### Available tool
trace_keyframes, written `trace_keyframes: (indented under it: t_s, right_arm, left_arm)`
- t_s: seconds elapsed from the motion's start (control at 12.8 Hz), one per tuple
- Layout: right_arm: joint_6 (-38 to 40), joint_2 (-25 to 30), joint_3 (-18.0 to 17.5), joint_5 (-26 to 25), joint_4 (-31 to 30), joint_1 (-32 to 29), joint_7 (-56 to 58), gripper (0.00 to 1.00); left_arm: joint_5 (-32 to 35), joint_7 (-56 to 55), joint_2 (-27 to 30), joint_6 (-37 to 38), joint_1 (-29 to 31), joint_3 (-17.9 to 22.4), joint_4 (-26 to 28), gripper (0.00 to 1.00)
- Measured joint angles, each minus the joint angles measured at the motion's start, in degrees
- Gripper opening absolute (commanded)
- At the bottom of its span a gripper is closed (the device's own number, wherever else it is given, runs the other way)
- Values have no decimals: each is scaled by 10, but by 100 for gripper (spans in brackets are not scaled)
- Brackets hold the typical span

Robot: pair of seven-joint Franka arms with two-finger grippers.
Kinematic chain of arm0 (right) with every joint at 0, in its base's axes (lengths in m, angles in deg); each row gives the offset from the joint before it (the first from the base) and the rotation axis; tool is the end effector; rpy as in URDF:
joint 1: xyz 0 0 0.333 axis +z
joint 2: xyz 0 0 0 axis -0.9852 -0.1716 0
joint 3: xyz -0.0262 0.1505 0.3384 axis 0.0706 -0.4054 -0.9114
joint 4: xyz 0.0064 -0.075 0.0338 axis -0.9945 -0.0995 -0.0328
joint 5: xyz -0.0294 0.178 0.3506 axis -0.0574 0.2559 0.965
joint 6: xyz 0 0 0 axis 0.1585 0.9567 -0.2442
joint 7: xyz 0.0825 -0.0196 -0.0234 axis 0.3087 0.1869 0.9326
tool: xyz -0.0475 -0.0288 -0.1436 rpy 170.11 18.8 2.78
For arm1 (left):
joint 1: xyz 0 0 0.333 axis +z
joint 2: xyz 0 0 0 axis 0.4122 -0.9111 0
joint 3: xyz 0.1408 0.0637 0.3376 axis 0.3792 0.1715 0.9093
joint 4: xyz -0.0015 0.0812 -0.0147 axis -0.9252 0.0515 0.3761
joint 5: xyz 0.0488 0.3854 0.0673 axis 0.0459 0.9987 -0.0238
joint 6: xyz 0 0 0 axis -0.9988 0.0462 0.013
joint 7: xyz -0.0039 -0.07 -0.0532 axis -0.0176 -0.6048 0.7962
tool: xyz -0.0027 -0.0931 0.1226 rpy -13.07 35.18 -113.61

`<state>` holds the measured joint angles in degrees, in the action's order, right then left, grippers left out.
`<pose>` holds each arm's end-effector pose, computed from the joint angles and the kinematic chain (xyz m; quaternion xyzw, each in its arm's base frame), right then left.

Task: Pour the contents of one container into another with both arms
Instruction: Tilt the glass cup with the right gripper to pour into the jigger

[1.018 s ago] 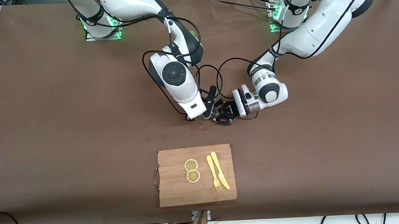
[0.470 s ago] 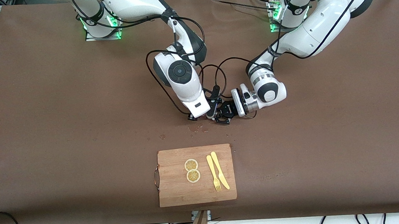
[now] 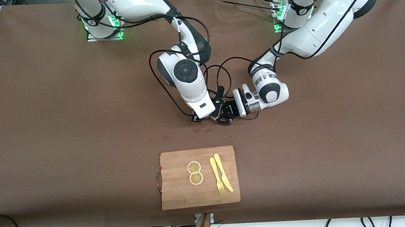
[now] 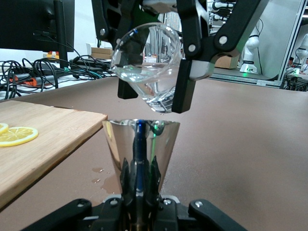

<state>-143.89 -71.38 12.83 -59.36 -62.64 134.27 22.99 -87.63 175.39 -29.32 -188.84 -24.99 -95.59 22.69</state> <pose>0.5894 0.5495 0.2810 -0.8014 -0.5960 -0.0487 0.0158 0.5850 -0.3718 0.0982 0.6400 -0.4575 0.4641 0.4071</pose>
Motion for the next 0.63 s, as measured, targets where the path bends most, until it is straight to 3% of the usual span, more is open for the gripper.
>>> trace_keyframes:
  t_s: [0.63]
  right_arm:
    - [0, 0, 0, -46, 1, 8, 0, 17]
  left_arm:
    - [0, -1, 0, 0, 0, 0, 0, 0]
